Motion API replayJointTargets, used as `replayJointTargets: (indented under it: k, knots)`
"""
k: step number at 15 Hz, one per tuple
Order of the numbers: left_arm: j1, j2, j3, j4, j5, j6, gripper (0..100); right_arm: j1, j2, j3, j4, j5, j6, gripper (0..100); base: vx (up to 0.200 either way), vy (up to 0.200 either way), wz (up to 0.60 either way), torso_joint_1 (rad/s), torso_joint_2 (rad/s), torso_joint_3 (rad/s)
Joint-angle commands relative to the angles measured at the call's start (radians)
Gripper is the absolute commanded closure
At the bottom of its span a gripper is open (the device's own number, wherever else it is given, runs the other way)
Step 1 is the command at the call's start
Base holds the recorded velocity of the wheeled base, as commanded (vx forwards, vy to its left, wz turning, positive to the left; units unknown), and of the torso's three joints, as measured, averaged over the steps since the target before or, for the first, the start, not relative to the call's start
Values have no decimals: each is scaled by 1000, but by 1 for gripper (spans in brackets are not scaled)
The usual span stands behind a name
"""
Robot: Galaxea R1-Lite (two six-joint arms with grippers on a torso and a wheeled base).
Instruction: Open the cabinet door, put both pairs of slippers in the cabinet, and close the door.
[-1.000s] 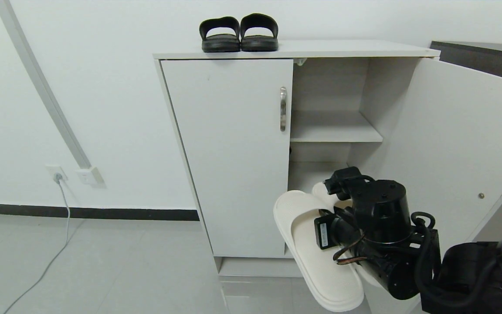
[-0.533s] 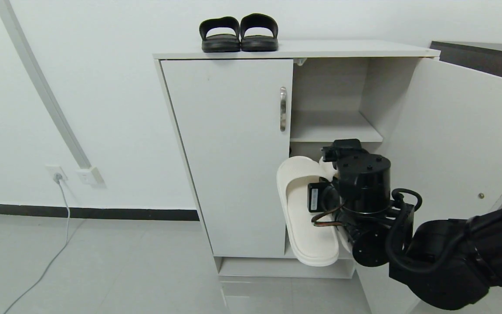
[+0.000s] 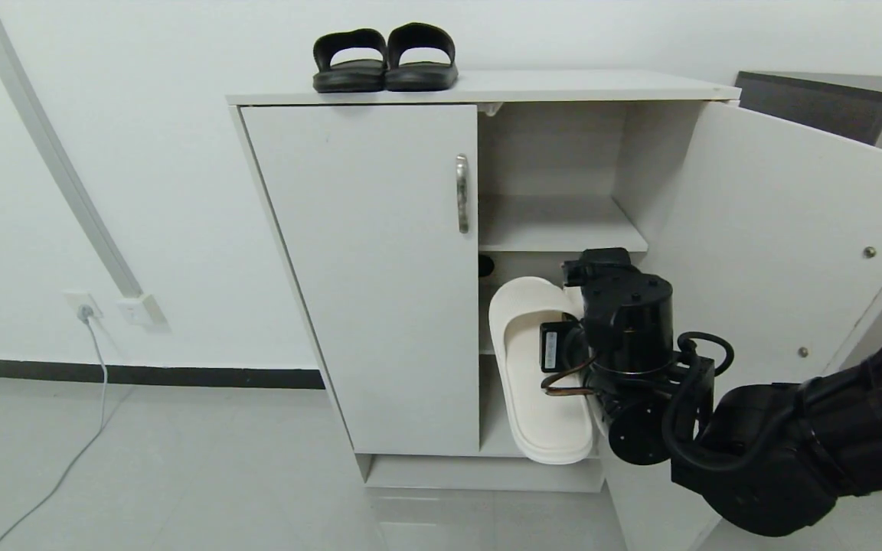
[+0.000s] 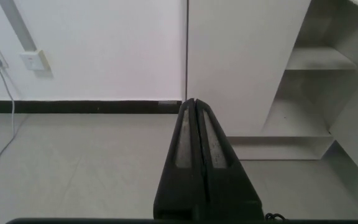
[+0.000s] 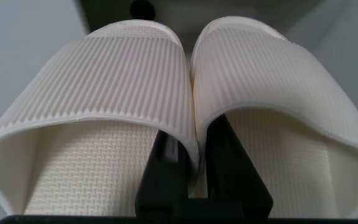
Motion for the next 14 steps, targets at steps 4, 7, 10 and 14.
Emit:
replayJointTargets:
  k: [4,7,10,14]
  knots:
    - [0,1,0,-1,1,-4,100,9,6,26,-6,12,2,100,0,0,0,0,0,0]
    - [0,1,0,1,1,-4,100,15,23,26,-38,13,0,100,0,0,0,0,0,0]
    - [0,1,0,-1,1,-4,100,15,29,41,-43,13,0,100,0,0,0,0,0,0]
    - [0,1,0,-1,1,-4,100,5,29,95,-66,13,8,100,0,0,0,0,0,0]
